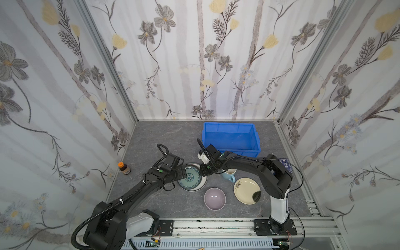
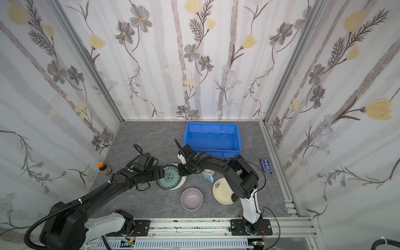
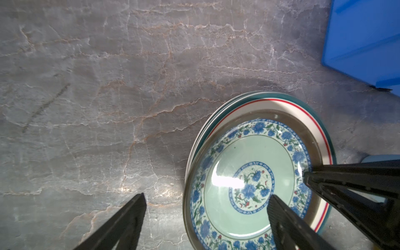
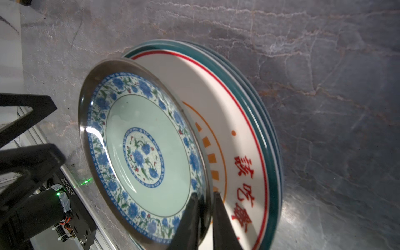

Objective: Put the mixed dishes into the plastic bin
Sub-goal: 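Close the right gripper on the blue-floral plate rim and tilt it up, then lift the blue-floral plate off the stack, carry it farther from robot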

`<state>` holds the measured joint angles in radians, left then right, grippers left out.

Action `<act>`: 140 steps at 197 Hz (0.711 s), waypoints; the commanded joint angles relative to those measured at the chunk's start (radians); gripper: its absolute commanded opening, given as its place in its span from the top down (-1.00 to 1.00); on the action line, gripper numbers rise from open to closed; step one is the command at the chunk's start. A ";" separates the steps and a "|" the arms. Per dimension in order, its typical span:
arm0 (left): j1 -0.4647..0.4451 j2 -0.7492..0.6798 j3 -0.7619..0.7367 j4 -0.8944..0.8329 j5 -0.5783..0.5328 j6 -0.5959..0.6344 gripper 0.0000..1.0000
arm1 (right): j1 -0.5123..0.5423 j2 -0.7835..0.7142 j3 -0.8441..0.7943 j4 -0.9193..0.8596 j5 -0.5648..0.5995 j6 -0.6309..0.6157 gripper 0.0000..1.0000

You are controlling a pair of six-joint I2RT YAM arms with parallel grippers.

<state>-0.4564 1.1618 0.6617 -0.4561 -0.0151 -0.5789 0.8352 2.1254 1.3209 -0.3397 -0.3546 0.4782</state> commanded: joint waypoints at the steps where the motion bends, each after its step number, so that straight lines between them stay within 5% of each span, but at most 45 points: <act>1: -0.001 -0.013 0.020 -0.028 -0.035 0.002 -0.81 | 0.000 -0.010 0.019 0.008 -0.020 -0.002 0.74; 140: -0.001 -0.073 0.084 -0.111 -0.102 0.022 -0.84 | -0.052 0.049 0.224 -0.091 -0.072 -0.044 0.84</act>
<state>-0.4564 1.0840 0.7403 -0.5549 -0.0872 -0.5564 0.7856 2.1532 1.5158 -0.4221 -0.3920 0.4507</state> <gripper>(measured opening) 0.920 0.092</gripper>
